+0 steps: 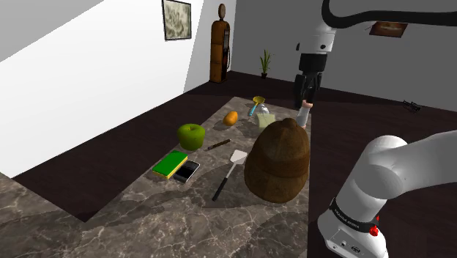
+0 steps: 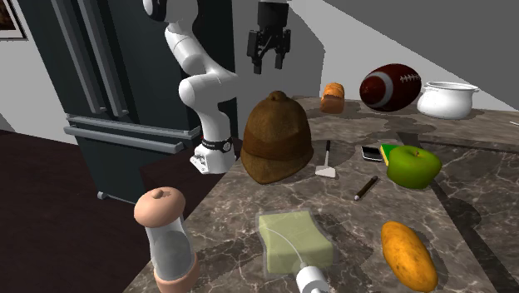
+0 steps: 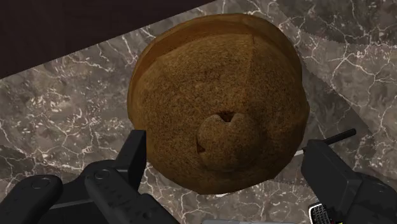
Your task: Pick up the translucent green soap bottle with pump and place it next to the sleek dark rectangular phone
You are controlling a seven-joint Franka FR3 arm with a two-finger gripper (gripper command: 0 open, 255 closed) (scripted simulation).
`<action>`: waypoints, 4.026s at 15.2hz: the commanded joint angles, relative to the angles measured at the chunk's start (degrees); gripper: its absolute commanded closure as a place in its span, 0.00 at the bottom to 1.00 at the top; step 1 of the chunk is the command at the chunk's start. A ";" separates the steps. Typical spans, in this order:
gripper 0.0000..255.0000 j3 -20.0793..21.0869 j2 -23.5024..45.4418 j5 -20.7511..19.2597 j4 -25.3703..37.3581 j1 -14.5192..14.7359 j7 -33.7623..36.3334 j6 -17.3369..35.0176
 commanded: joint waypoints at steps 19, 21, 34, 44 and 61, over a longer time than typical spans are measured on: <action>0.00 -4.22 30.02 -10.37 4.59 -5.97 -0.56 30.00; 0.00 -4.74 33.84 -11.30 6.55 -6.57 -0.34 32.46; 0.00 -8.13 59.01 -15.16 25.72 -10.18 0.83 42.61; 0.00 -9.50 71.65 -15.35 36.85 -12.37 0.78 46.10; 1.00 -9.57 73.25 -15.31 36.44 -12.79 0.76 48.16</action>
